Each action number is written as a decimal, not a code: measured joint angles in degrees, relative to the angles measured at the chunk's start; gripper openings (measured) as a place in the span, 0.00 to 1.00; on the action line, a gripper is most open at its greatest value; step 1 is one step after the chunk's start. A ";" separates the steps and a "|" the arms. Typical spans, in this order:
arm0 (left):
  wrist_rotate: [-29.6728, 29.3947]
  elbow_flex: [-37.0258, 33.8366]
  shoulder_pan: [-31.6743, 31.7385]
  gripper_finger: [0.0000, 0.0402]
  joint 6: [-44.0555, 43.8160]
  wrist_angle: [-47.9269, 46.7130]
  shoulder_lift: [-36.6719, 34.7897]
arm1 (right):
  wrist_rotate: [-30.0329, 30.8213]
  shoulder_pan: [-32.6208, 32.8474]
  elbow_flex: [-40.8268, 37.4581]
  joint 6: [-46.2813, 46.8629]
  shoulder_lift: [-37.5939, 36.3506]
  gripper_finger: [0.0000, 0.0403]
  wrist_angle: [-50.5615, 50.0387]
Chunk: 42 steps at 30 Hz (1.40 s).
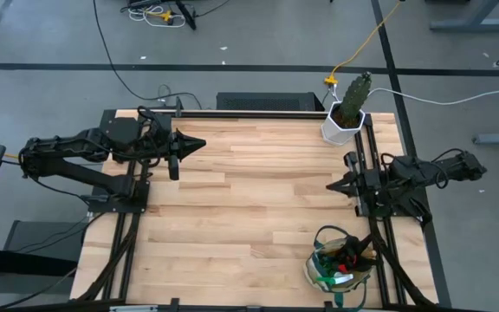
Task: Pick & Place Garden tools in Gardening bag
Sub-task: Return to Home Position
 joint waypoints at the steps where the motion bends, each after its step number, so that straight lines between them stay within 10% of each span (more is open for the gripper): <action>1: 0.01 0.01 -0.01 0.01 -0.02 -0.01 0.00 | -2.02 -0.62 -1.11 -0.24 -0.05 0.00 1.31; 24: 0.01 0.01 0.01 0.01 -0.02 0.00 0.00 | -11.81 -10.82 -20.45 -1.53 -5.14 0.00 15.92; 42: 0.01 0.01 0.00 0.07 0.00 0.00 0.00 | -11.51 -11.53 -20.40 -1.17 -14.75 0.00 6.03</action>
